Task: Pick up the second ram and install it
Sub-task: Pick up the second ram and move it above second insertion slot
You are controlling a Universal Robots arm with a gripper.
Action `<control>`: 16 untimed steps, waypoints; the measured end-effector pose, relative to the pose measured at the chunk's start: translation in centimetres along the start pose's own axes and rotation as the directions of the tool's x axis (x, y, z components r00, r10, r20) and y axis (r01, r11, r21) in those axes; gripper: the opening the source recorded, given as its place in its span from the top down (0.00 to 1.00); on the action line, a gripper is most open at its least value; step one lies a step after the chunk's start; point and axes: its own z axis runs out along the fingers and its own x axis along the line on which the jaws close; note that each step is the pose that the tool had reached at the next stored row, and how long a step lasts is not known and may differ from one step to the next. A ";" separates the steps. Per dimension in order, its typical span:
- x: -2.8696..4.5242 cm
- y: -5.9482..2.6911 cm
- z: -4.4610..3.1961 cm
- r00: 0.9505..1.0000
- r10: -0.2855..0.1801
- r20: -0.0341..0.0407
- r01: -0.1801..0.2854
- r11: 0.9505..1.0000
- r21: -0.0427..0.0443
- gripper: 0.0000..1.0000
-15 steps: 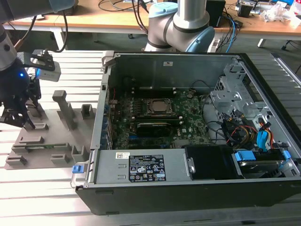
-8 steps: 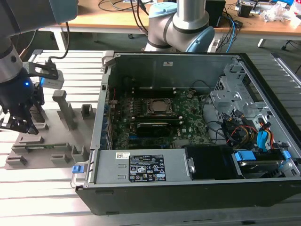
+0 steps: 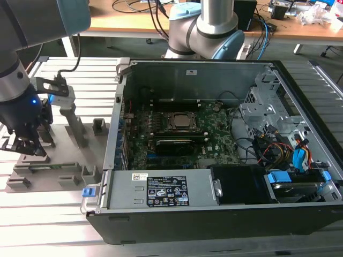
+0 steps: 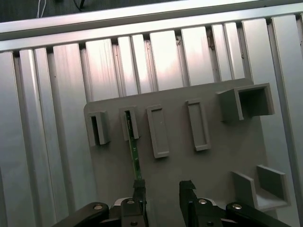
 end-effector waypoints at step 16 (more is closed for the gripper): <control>1.62 -0.16 2.50 0.997 -0.078 -0.003 0.078 0.997 -0.002 0.58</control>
